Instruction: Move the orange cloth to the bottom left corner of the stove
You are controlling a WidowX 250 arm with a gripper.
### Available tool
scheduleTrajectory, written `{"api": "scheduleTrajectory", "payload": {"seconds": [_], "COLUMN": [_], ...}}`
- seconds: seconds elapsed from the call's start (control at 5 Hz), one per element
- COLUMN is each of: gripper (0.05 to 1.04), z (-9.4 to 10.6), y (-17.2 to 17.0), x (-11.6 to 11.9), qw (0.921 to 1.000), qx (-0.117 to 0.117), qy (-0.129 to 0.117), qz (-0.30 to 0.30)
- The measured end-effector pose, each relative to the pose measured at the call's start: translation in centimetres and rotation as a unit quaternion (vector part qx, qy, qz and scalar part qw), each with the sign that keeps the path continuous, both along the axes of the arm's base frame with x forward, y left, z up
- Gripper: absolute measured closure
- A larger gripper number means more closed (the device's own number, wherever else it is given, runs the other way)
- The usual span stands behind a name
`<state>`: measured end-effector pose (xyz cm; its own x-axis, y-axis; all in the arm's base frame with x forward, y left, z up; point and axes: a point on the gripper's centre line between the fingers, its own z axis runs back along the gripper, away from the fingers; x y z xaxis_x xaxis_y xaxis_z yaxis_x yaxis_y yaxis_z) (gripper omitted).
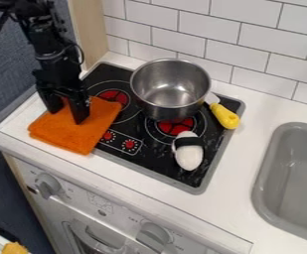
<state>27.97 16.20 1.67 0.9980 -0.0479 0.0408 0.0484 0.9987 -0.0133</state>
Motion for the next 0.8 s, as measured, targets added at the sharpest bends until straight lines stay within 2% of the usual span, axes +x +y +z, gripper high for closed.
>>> {"api": "scheduleTrajectory", "payload": {"seconds": [0.2, 0.4, 0.6, 0.8], "gripper": [0.083, 0.083, 0.083, 0.083], "z": [0.4, 1.3, 4.0, 4.5], "y": [0.0, -0.3, -1.9, -2.5], "x": [-0.5, -0.4, 0.0, -0.3], "qw": [1.0000, 0.9998, 0.9987, 0.9989], "qx": [0.007, 0.017, 0.030, 0.031], "qy": [0.002, -0.011, -0.042, -0.030], "qz": [0.000, 0.004, 0.002, 0.018]}}
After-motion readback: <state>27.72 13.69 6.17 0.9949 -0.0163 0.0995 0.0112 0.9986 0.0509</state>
